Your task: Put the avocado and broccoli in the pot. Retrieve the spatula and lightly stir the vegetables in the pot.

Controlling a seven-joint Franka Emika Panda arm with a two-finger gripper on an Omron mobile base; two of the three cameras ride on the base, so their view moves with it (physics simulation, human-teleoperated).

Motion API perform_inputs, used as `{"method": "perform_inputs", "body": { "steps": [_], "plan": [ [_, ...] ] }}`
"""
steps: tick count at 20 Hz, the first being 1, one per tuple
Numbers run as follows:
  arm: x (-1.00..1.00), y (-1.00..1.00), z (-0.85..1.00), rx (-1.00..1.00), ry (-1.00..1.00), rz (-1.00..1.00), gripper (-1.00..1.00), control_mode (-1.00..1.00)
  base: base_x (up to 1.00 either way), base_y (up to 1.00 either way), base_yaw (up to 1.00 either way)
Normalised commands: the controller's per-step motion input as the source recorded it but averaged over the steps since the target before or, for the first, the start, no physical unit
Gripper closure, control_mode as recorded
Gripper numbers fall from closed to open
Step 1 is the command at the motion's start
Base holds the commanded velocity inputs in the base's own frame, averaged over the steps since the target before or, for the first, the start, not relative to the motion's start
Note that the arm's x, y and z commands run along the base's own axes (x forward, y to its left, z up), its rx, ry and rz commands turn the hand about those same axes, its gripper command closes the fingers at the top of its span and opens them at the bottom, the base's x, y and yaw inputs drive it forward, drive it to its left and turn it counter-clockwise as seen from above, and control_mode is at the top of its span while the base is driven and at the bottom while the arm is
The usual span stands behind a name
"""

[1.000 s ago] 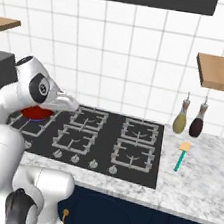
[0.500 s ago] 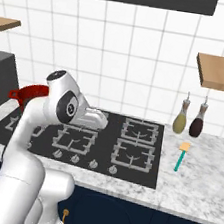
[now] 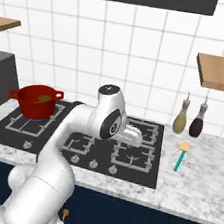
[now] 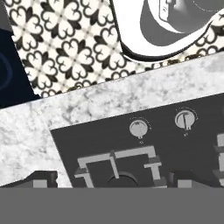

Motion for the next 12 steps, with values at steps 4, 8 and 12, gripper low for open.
{"method": "perform_inputs", "body": {
  "steps": [4, 8, 12],
  "plan": [
    [0.50, -1.00, -0.04, 0.14, 0.14, 0.00, -1.00, -1.00, 0.00, 0.00, 0.00],
    [0.47, -1.00, -0.13, 0.06, 0.15, 0.00, -1.00, -1.00, 0.00, 0.00, 0.00],
    [0.57, -1.00, -0.29, 0.00, 0.18, 0.00, -1.00, -1.00, 0.00, 0.00, 0.00]
  ]
}}
